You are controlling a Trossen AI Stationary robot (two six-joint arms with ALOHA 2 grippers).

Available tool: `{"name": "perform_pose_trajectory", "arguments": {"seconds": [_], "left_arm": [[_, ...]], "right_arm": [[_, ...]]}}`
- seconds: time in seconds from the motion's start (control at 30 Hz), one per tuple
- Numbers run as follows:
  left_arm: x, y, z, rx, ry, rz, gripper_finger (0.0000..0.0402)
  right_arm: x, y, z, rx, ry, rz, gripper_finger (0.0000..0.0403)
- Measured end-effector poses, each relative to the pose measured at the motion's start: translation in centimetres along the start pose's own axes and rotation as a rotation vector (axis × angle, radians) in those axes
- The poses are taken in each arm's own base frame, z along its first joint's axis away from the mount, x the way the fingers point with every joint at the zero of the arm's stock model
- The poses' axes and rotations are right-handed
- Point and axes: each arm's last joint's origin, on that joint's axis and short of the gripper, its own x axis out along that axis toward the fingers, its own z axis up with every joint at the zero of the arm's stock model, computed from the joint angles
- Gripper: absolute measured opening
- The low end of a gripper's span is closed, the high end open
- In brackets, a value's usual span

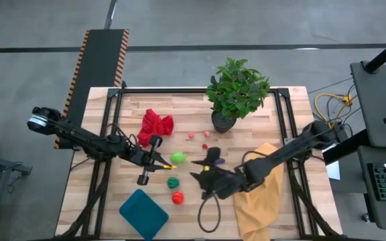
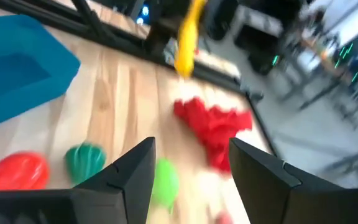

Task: Pick and placing Produce into tupperware
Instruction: Put the yellow corn into the blue bin

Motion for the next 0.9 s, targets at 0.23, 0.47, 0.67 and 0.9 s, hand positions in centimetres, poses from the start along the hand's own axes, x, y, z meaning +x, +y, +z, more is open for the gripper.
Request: {"name": "perform_pose_trajectory", "arguments": {"seconds": [0.23, 0.47, 0.67, 0.9], "left_arm": [[-0.1, 0.0, 0.1, -0.034, 0.009, -0.004, 0.0001], [-1.5, -0.4, 1.3, -0.064, 0.055, -0.038, 0.0001], [-3.7, -1.5, 3.2, -0.120, 0.077, -0.091, 0.0001], [-5.6, -3.9, 3.9, -0.147, 0.146, -0.221, 0.0001]], "right_arm": [[-3.1, -0.9, -1.0, 0.199, 0.124, 0.063, 0.0192], [-3.6, 0.3, -2.1, 0.170, 0.153, 0.090, 0.0189], [-3.4, 0.7, -3.4, 0.157, 0.183, 0.081, 0.0189], [-3.4, 0.7, -3.9, 0.146, 0.195, 0.075, 0.0189]]}}
